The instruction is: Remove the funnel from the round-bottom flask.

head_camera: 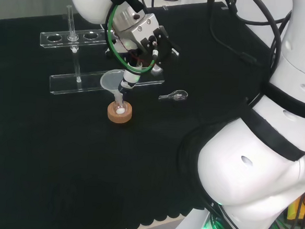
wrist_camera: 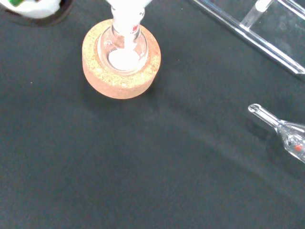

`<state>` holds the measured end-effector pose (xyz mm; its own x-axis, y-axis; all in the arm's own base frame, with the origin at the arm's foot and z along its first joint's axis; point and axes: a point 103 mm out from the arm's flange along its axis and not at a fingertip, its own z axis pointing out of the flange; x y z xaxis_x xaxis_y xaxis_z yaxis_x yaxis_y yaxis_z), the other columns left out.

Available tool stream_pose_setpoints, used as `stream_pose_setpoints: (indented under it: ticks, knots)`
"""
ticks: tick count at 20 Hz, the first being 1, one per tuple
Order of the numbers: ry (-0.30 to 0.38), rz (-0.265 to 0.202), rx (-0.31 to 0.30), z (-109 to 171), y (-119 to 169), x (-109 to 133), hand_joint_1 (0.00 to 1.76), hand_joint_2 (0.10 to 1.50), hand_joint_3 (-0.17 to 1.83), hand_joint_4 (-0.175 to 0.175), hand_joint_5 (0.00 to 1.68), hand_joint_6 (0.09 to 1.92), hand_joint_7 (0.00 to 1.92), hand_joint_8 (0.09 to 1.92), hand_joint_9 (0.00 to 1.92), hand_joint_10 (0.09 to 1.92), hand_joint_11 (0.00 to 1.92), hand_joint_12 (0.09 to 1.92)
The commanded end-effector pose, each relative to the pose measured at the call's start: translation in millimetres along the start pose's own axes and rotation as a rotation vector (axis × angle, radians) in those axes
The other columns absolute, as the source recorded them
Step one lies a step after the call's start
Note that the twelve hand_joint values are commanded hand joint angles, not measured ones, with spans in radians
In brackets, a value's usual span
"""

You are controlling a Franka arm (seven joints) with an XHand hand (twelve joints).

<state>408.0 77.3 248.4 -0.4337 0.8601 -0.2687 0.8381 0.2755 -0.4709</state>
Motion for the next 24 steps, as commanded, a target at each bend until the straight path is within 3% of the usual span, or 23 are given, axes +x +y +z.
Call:
stream_pose_setpoints:
  ticks: [1,14,20,24]
  knots:
    - [-0.109,0.026,0.072,6,19,14,0.66,0.59,0.42,-0.041,0.07,0.09,0.00,0.48,0.59,0.09,0.31,1.34]
    - [-0.181,0.038,0.073,8,34,18,0.67,0.60,0.41,-0.042,0.08,0.09,0.00,0.48,0.58,0.09,0.31,1.34]
    - [-0.200,0.040,0.060,10,37,20,0.67,0.61,0.40,-0.045,0.12,0.09,0.01,0.59,0.60,0.09,0.32,1.34]
    - [-0.206,0.041,0.048,13,39,21,0.70,0.62,0.41,-0.049,0.17,0.09,0.13,0.67,0.64,0.09,0.32,1.34]
